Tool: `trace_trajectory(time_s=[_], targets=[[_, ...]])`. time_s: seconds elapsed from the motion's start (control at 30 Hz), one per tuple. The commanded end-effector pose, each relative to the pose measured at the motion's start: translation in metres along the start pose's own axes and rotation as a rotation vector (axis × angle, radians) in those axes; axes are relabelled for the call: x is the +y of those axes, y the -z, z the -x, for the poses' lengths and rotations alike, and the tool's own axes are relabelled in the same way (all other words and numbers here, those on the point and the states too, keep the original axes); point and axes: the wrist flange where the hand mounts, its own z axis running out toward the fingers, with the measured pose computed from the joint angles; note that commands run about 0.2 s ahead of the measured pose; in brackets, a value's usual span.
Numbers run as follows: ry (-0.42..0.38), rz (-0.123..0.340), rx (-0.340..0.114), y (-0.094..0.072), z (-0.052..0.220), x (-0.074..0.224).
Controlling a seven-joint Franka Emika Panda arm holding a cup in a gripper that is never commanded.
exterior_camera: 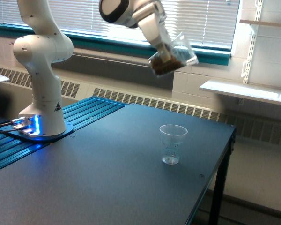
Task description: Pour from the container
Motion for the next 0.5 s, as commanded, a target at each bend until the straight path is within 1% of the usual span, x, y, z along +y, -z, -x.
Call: trace_trajectory(time_s=[0.03, 0.27, 0.5], targets=[[0.014, 0.0, -0.016, -0.01, 0.032, -0.001], [0.046, 0.019, -0.044, -0.025, 0.058, 0.0], [0.088, 0.049, -0.074, -0.037, 0.077, -0.004]])
